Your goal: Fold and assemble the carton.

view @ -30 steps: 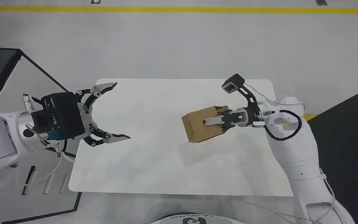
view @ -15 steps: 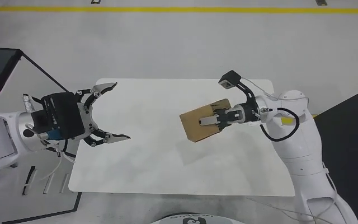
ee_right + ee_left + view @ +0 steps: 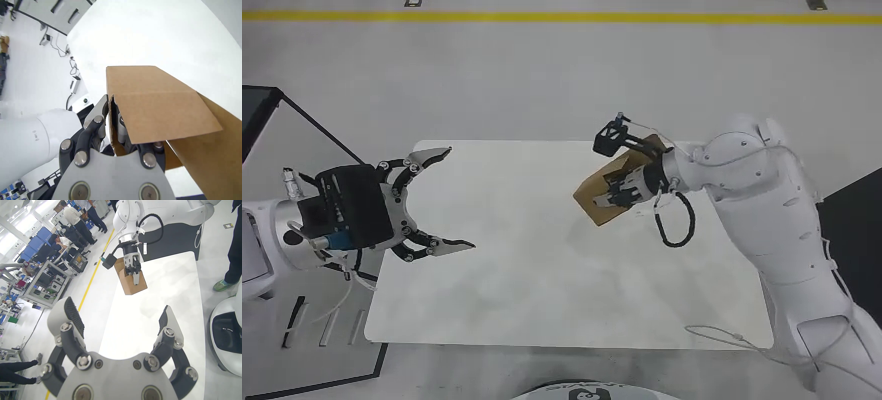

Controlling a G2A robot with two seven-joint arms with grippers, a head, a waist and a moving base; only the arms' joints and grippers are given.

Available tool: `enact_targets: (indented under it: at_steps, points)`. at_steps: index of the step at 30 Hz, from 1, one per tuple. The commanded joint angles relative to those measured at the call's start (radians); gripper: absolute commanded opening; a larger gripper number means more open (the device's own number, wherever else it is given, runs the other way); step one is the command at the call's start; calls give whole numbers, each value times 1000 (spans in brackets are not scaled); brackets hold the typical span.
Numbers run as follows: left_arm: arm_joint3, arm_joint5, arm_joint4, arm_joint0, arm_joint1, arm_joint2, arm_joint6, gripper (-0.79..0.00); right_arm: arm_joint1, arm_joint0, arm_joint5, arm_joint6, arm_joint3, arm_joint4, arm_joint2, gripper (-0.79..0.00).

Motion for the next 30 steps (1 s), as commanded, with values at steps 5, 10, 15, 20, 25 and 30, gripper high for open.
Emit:
enact_targets:
  at_steps: [5, 10, 15, 20, 25, 30]
  points:
    - [0, 0, 0, 0, 0, 0, 0, 0, 0, 12, 2, 0, -1, 4, -10, -785]
    - [0, 0, 0, 0, 0, 0, 0, 0, 0, 12, 2, 0, -1, 4, -10, -785]
    - [0, 0, 0, 0, 0, 0, 0, 0, 3, 1, -18, -13, -20, -51, -26, -785]
    - [0, 0, 0, 0, 0, 0, 0, 0, 15, 1, -70, 0, -73, -199, -105, -785]
    - [0, 0, 0, 0, 0, 0, 0, 0, 31, 27, -86, -15, -88, -310, -229, -785]
    - [0, 0, 0, 0, 0, 0, 0, 0, 38, 53, -114, -44, -50, -356, -319, -785]
